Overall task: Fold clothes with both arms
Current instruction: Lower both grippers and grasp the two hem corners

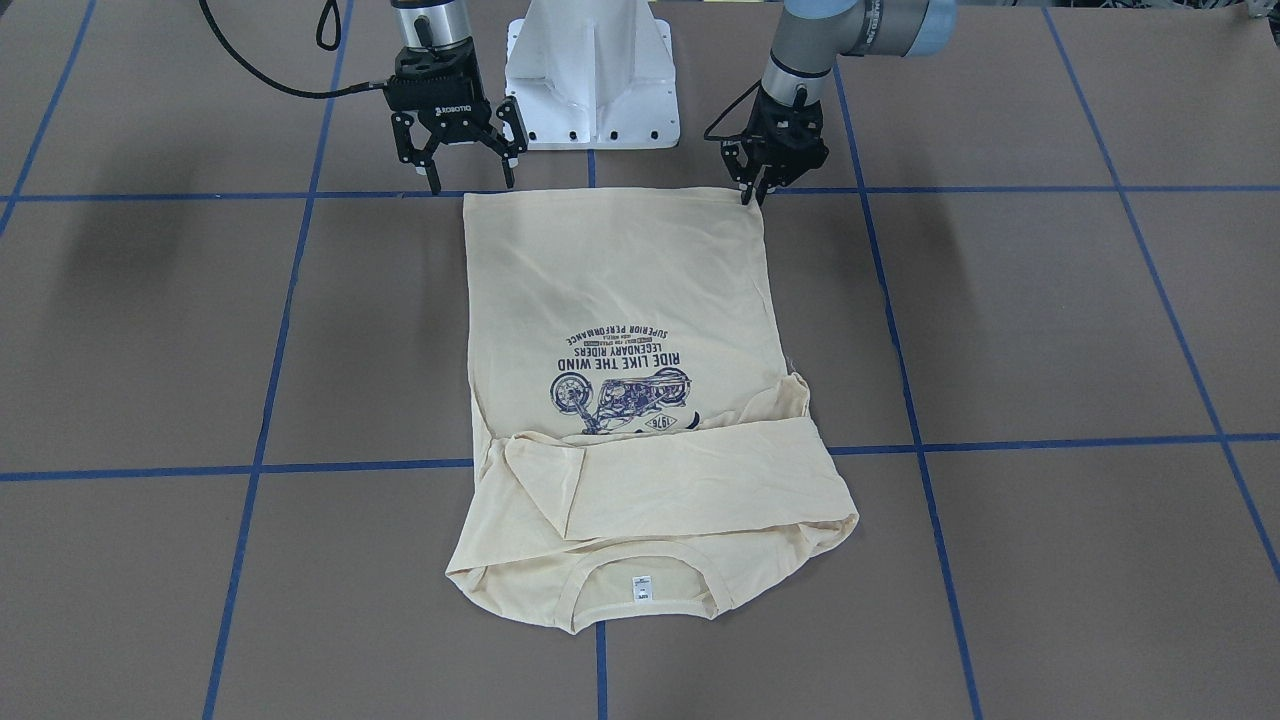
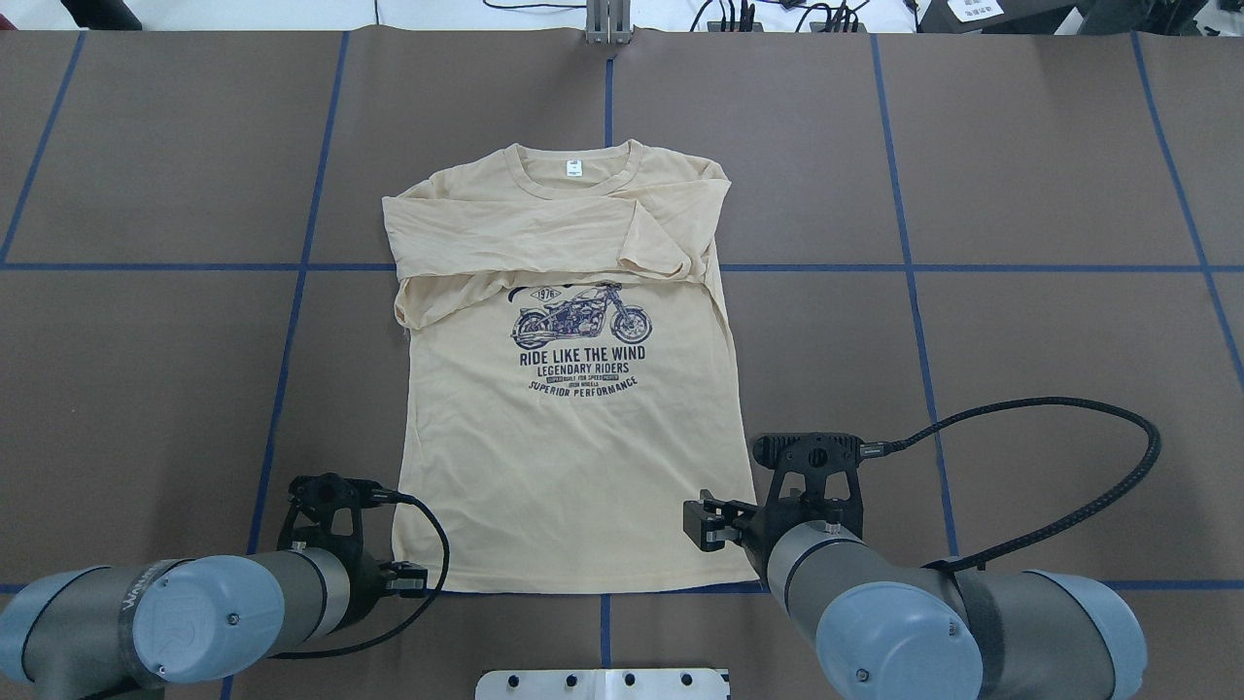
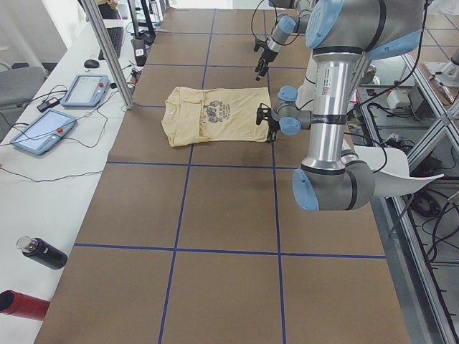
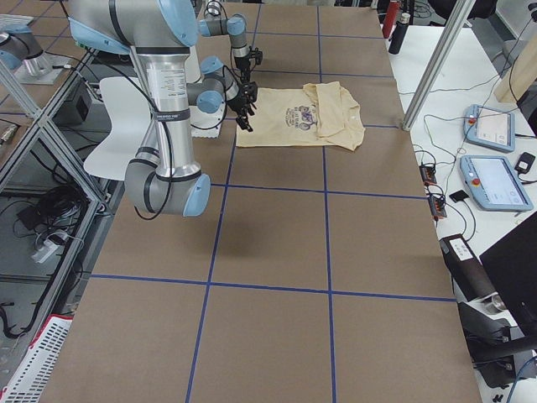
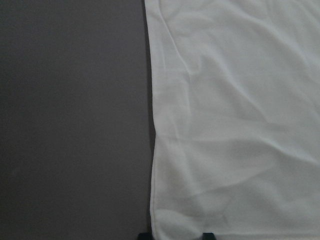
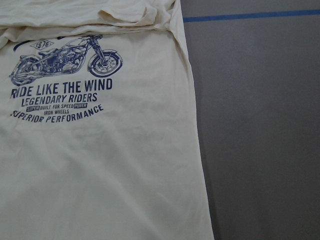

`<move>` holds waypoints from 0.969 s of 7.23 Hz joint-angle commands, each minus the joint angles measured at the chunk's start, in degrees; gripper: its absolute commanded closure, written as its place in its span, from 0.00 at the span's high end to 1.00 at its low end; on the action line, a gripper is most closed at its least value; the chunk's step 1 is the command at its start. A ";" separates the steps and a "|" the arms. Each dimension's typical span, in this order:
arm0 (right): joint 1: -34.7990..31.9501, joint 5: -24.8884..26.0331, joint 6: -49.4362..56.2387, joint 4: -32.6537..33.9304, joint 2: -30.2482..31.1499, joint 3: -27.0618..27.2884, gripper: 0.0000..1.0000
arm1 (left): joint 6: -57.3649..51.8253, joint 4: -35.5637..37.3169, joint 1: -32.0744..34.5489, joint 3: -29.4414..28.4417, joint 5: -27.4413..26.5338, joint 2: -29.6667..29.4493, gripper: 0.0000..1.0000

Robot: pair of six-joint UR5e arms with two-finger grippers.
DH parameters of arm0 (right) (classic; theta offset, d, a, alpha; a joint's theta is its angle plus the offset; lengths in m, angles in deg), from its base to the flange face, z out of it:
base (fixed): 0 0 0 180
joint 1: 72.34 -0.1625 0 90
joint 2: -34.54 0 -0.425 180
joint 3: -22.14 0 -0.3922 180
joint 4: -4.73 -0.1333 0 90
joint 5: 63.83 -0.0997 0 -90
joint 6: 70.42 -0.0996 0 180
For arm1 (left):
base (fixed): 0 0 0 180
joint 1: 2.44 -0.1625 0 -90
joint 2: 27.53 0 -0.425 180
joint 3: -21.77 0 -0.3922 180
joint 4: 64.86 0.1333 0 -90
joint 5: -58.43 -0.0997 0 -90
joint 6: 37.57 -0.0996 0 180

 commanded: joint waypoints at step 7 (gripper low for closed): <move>5.35 7.55 -2.72 -9.36 4.94 -7.27 0.59 | 0.50 -0.09 -0.13 1.08 -0.07 -0.68 0.00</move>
